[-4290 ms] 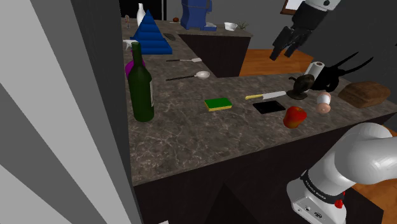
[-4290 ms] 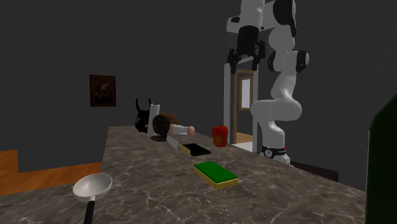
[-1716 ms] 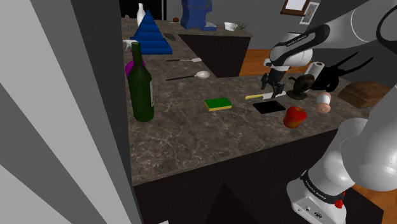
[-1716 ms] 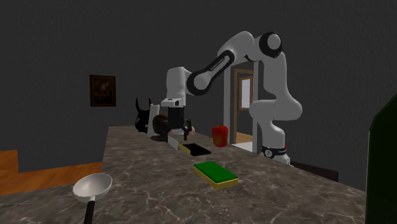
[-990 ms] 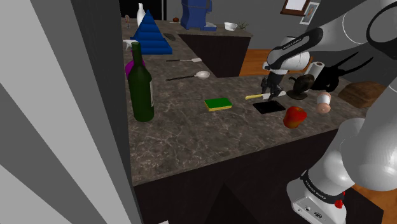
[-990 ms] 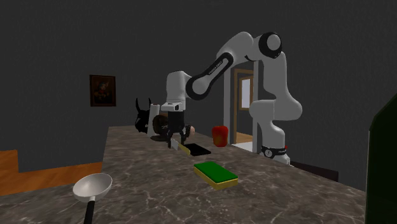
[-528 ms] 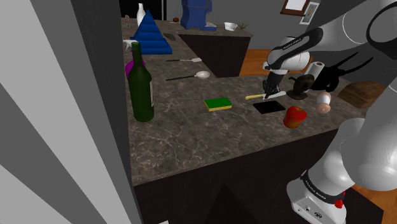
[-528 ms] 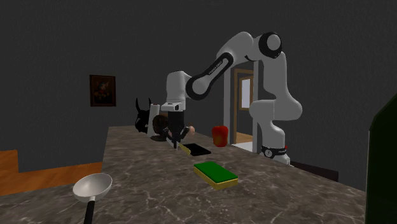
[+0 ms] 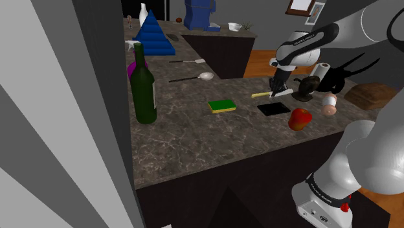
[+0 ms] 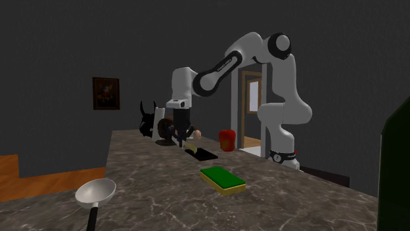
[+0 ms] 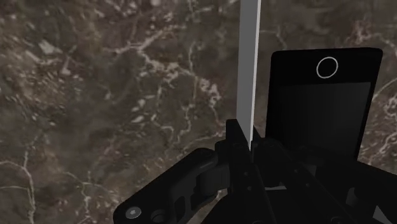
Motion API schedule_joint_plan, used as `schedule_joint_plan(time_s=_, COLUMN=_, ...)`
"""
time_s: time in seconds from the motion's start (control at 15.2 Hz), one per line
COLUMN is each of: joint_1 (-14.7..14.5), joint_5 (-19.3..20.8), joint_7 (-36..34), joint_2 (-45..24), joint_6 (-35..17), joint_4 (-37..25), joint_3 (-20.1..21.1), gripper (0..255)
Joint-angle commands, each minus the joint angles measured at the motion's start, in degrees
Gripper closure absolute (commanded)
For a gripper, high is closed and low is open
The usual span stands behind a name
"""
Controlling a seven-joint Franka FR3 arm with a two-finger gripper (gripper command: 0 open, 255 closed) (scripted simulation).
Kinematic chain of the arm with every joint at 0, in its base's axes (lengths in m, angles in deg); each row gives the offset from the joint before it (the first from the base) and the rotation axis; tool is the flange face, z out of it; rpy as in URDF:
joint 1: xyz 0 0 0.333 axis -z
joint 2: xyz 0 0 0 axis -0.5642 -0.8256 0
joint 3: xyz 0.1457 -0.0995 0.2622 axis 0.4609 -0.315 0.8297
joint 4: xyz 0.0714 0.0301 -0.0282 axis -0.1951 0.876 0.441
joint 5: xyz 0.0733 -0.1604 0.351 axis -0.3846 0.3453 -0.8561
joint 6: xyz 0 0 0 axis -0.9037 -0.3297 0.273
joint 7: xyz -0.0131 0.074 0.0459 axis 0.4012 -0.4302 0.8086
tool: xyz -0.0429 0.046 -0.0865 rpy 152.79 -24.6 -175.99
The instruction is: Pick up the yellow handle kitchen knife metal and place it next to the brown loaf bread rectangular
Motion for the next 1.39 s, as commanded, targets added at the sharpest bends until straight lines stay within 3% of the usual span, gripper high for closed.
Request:
schedule_joint_plan(time_s=0.0, joint_1=-0.20, joint_5=1.42, joint_7=-1.14, joint_2=1.34, joint_6=1.47, joint_4=-0.63, joint_3=0.06, gripper=255)
schedule_joint_plan(time_s=0.59, joint_1=-0.17, joint_5=6.39, joint_7=-4.75, joint_2=6.84, joint_6=8.64, joint_4=-4.25, joint_3=1.13, gripper=255)
schedule_joint_plan(time_s=1.32, joint_1=0.09, joint_5=9.30, joint_7=-6.95, joint_2=11.08, joint_6=17.43, joint_4=-9.99, joint_3=3.06, gripper=255)
